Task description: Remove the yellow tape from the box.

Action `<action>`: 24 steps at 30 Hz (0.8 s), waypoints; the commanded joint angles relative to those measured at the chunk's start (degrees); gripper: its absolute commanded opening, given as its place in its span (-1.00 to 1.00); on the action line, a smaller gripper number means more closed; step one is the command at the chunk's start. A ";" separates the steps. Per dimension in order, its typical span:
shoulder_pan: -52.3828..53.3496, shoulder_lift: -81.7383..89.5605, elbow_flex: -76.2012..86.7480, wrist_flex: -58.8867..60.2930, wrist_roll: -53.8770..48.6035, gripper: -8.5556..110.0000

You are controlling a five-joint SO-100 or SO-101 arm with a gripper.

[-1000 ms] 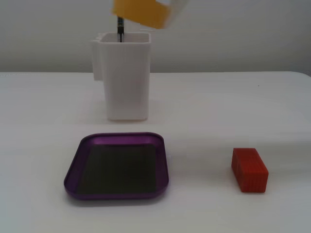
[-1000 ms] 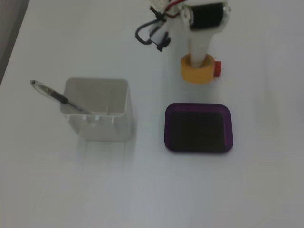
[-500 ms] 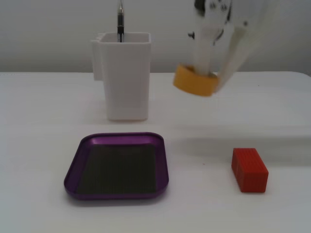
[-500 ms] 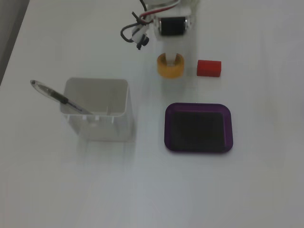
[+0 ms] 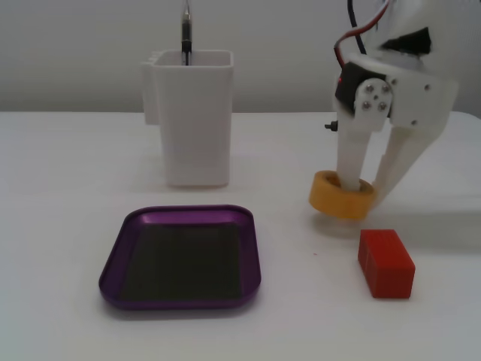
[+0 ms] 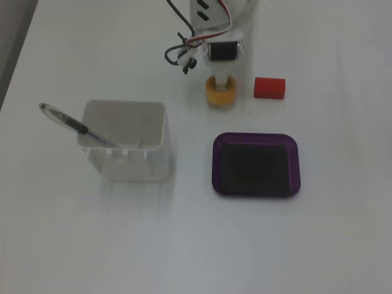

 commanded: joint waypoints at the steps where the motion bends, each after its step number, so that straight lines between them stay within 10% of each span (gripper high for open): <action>1: 0.35 2.99 1.14 -0.26 -0.26 -0.87; 24: 0.79 5.27 -2.81 8.88 0.53 -0.66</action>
